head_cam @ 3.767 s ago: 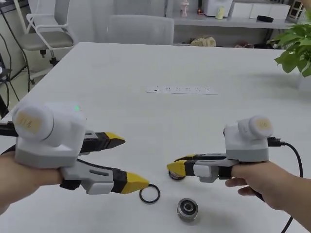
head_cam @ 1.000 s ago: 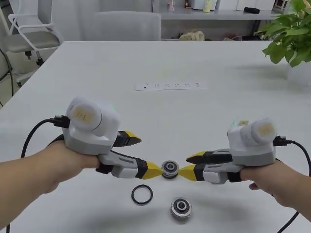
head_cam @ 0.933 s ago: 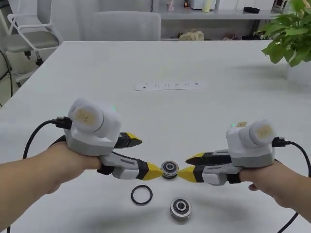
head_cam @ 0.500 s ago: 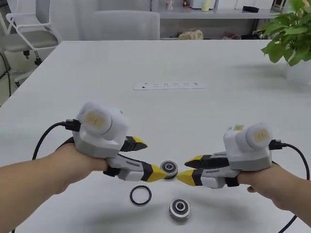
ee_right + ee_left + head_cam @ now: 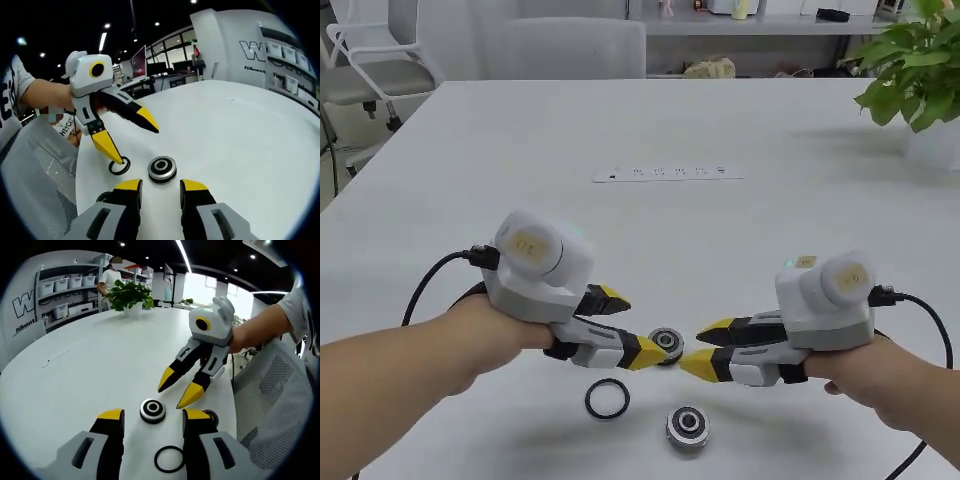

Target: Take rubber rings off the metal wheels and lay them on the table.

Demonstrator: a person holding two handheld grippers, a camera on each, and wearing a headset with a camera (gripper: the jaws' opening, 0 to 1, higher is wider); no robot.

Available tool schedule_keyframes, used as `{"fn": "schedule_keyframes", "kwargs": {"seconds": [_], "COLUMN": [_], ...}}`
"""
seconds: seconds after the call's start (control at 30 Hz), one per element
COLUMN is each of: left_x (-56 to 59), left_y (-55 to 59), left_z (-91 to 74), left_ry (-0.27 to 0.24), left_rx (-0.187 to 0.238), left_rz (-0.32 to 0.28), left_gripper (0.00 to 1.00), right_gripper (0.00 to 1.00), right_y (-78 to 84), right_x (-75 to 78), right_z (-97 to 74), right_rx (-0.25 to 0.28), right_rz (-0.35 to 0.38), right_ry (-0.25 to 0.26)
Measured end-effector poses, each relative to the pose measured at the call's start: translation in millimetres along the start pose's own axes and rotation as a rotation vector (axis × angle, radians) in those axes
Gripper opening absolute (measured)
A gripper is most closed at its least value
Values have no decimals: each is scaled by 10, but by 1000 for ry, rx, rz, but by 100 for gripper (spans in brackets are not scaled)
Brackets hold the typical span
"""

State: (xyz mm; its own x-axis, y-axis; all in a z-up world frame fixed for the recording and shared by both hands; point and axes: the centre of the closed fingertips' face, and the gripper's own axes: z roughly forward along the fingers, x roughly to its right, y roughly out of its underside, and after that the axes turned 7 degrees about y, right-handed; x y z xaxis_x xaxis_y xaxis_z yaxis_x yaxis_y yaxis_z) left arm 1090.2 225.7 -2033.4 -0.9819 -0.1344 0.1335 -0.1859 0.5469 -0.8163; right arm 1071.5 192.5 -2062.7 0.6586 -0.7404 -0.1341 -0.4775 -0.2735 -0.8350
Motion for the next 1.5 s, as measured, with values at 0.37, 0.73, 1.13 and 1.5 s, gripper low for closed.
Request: {"fn": "schedule_keyframes", "kwargs": {"seconds": [0.37,0.73,1.13,1.5], "left_x": [24,41,37,20], "left_y": [76,101,81,103], "left_z": [134,227,322,355], "left_ry": [21,37,42,20], "left_rx": [-34,-52,-59,-76], "left_rz": [8,12,21,74], "left_gripper": [35,28,20,14], "right_gripper": [28,28,28,28], "right_y": [23,34,50,61], "right_x": [4,15,24,20], "right_z": [2,-6,-18,-5], "right_rx": [-5,-6,-9,-11], "right_rz": [-6,-2,1,1], "right_ry": [1,4,6,5]}}
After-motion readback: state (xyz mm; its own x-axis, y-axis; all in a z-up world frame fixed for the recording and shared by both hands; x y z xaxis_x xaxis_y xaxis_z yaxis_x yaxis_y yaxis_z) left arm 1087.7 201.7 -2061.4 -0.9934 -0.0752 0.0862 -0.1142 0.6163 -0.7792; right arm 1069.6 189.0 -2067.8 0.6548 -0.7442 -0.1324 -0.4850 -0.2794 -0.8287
